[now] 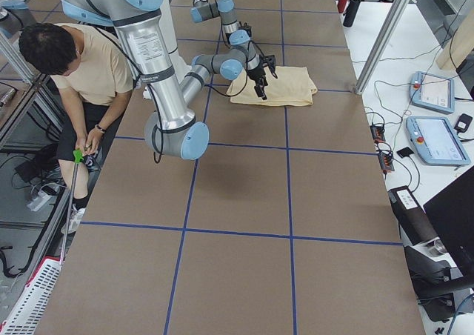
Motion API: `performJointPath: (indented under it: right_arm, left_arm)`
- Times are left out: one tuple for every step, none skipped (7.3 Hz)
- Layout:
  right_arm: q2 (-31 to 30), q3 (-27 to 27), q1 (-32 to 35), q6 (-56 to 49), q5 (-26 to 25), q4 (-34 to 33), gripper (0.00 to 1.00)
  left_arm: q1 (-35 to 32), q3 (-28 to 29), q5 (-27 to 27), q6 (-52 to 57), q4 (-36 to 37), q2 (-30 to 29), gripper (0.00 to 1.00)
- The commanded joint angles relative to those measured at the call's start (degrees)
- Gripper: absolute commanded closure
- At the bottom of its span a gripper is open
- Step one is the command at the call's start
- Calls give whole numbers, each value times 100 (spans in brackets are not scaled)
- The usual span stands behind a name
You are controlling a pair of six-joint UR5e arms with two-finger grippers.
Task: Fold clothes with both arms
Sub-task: 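Move both grippers to the shirt's edge nearest the robot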
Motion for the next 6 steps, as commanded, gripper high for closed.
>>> performJointPath:
  right_arm:
    - [-3, -8, -4, 0, 0, 0, 0]
    - [-3, -8, -4, 0, 0, 0, 0]
    - [-3, -8, -4, 0, -9, 0, 0]
    - [-3, -8, -4, 0, -9, 0, 0]
    - [-3, -8, -12, 0, -9, 0, 0]
    - [-3, -8, -13, 0, -9, 0, 0]
  left_arm:
    - [44, 135, 3, -111, -28, -53, 40]
    - [44, 170, 3, -111, -28, -53, 40]
    - [44, 171, -6, -102, -28, -71, 40]
    - [44, 197, -6, -111, -28, -79, 40]
    - [71, 214, -6, -120, -28, -80, 40]
    - [149, 232, -6, -129, -28, -71, 40]
